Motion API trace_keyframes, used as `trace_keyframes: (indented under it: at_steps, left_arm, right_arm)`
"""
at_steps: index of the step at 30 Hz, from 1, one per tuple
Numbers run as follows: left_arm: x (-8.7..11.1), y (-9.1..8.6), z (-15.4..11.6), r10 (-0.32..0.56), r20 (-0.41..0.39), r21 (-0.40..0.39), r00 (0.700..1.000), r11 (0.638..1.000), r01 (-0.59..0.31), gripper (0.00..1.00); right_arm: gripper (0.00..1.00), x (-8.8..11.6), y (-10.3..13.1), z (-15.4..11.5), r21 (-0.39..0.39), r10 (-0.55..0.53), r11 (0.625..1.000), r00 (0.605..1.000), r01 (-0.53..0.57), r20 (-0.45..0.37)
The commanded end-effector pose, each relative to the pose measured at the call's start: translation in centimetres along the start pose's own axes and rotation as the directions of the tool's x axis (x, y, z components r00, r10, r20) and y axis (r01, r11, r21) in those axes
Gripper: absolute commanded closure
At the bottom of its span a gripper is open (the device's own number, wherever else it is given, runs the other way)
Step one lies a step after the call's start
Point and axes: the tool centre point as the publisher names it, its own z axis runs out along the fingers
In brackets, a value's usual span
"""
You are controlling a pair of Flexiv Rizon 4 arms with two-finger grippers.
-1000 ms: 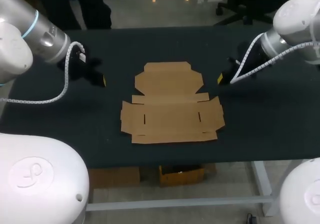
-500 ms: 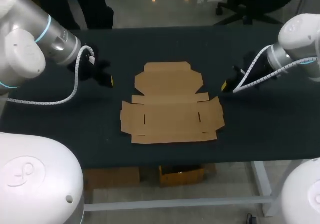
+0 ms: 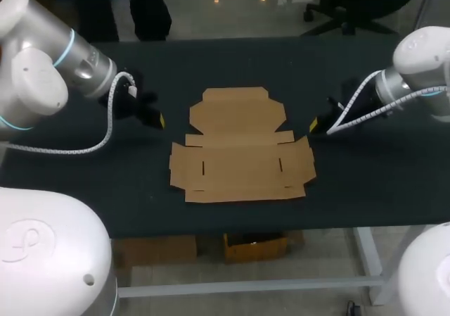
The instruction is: Assemble the packaging by folding the flat box into shape, placing the metal phone stand inside, and closing the box properly
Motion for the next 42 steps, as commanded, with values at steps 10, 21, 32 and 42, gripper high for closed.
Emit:
trace_keyframes:
  at_steps: [10, 21, 32, 42]
  left_arm:
    - [-0.3, -0.2, 1.6, 0.016, -0.026, -0.018, 1.0, 1.0, -0.017, 1.0]
    - [-0.5, -0.2, 2.8, 0.038, -0.074, 0.001, 0.997, 0.999, -0.038, 1.0]
    - [0.0, 0.0, 4.2, 0.055, -0.086, -0.007, 0.995, 0.998, -0.055, 1.0]
    - [0.3, -0.1, 5.1, 0.054, -0.102, -0.025, 0.993, 0.998, -0.057, 1.0]
  right_arm:
    - [1.0, -0.8, 2.4, 2.0, 0.065, -0.021, 0.998, 0.998, 0.024, -0.052]
    - [1.0, -0.4, 2.5, 2.7, 0.073, -0.024, 0.997, 0.998, 0.028, -0.059]
    - [1.0, -0.5, 2.2, 3.7, 0.079, -0.016, 0.997, 0.997, 0.022, -0.079]
    - [1.0, -0.7, 1.9, 4.0, 0.078, -0.008, 0.997, 0.996, 0.016, -0.092]
